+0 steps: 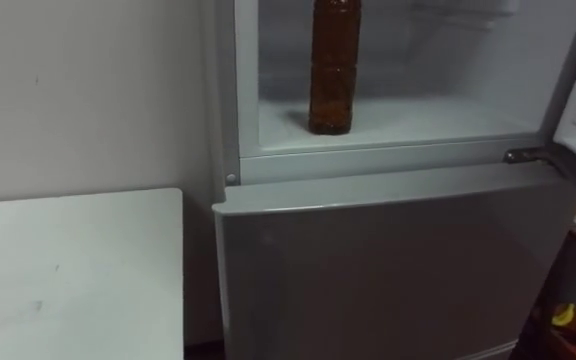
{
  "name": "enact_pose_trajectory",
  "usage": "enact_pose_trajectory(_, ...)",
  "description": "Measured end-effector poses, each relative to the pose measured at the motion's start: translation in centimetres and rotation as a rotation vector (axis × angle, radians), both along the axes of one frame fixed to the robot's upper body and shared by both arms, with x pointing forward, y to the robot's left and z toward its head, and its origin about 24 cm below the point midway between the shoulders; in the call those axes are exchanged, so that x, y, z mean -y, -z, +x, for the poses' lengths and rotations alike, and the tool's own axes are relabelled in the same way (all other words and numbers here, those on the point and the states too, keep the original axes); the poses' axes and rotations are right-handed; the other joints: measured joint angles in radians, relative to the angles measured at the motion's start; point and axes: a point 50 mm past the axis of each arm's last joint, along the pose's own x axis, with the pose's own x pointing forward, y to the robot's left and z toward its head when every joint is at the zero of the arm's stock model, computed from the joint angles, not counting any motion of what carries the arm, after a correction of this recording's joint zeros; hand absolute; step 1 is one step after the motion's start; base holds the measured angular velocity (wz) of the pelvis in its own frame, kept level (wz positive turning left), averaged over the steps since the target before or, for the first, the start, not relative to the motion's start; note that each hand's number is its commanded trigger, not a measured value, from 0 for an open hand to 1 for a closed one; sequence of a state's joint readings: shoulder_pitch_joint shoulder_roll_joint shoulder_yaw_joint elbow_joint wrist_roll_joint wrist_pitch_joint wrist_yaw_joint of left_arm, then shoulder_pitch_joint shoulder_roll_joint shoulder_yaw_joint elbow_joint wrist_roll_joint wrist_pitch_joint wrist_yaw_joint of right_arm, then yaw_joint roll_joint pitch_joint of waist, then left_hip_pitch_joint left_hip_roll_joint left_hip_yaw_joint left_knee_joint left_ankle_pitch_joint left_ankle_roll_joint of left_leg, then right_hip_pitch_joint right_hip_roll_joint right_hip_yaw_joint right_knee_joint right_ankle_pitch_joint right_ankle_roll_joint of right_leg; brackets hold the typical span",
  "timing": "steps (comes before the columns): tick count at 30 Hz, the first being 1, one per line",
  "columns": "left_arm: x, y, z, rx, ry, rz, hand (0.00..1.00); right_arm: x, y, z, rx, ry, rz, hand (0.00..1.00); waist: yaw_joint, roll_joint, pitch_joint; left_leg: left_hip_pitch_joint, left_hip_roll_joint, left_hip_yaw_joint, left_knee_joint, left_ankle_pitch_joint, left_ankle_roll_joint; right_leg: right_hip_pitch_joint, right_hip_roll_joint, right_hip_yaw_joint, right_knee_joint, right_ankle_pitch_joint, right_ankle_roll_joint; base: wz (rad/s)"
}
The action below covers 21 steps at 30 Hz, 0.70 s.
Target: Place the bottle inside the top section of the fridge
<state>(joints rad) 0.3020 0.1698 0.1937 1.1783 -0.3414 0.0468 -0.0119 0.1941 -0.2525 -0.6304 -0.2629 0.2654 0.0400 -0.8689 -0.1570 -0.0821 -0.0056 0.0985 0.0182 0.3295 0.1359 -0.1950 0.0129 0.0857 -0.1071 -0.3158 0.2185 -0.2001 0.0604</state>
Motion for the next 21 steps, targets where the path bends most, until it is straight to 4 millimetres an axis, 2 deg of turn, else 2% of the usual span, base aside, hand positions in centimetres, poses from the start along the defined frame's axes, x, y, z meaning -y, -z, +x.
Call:
enact_pose_trajectory(3, 0.0, 0.0, -0.2, -0.007, -0.003, 0.004, 0.00, -0.7, -1.5, 0.1, 0.051, -0.031, -0.060, 0.00, -0.001, -0.009, 0.0014, 0.000, -0.001, 0.001, 0.004, 0.002, -0.002, 0.004, 0.002, 0.001, -0.016, -0.005, -0.005, 0.00)
enact_pose_trajectory(8, -0.1, 0.0, -0.1, -0.007, 0.000, 0.011, 0.00, -1.1, -1.6, 0.5, 0.034, -0.079, -0.090, 0.00, 0.005, -0.011, 0.0043, 0.000, -0.002, 0.001, 0.004, 0.001, -0.002, 0.001, 0.002, 0.003, -0.016, -0.006, -0.004, 0.00)
enact_pose_trajectory(16, 0.0, 0.1, 0.6, -0.003, 0.005, 0.022, 0.00, -1.6, -2.2, 0.6, 0.027, -0.097, -0.135, 0.00, 0.016, -0.003, 0.0102, -0.002, -0.002, 0.003, -0.002, 0.000, -0.005, -0.004, 0.003, 0.004, -0.016, -0.007, -0.003, 0.00)
enact_pose_trajectory(21, 0.0, 0.1, 0.5, -0.010, 0.013, 0.023, 0.00, -2.1, -2.3, 0.9, 0.008, -0.105, -0.169, 0.00, 0.018, -0.001, 0.0094, -0.003, 0.000, 0.001, -0.002, -0.001, -0.005, -0.005, 0.003, 0.003, -0.013, -0.007, -0.003, 0.00)
